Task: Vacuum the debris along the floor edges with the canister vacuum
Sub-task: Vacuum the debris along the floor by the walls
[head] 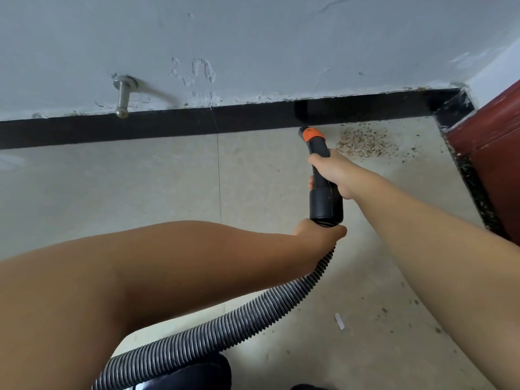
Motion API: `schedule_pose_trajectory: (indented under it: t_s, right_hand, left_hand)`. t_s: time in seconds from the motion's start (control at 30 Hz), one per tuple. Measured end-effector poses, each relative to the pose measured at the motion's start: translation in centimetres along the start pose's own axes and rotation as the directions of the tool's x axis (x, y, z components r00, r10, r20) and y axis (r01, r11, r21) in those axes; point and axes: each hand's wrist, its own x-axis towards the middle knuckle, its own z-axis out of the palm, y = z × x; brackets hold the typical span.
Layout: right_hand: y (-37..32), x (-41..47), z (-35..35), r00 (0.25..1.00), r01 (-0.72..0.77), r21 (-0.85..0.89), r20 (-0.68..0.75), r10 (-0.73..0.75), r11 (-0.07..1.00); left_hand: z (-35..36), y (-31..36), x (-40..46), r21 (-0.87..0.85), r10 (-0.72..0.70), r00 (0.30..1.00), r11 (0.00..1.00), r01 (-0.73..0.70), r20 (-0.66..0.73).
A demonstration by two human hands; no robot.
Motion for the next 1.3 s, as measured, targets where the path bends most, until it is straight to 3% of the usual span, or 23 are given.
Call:
schedule_pose_trajectory:
  t_s: [0.37,0.47,0.77,1.1,1.3]
  right_hand:
    - [3.4,-4.0,-0.8,0.998,-0.051,-0.028,-0.024,0.050,0.998]
    - [4.5,-5.1,-2.9,0.997,-0.071,-0.036,-0.031,0.070,0.997]
    - [7.2,-6.6,-10.1,0.986,-0.111,0.156,-0.103,0.128,0.981]
    - [8.4,-6.9,-7.5,0.995,-0.094,0.160,-0.003,0.096,0.983]
    - [7.0,-4.6,-9.2,0.992,-0.088,0.231,-0.073,0.107,0.969]
  left_hand:
    - [0.5,-2.1,-4.3,0.070,-0.065,0.993,0.996,0.058,0.100]
    - [3.1,-2.9,-4.7,0.209,-0.034,0.997,0.978,0.019,0.066]
    - [8.4,-2.6,-4.0,0.381,0.019,0.986,0.921,-0.080,0.163]
    - [6.7,-5.6,-3.8,0.291,-0.007,0.981,0.955,-0.051,0.194]
    - [7.3,-3.2,-1.7,0.297,0.048,0.983,0.949,-0.100,0.178]
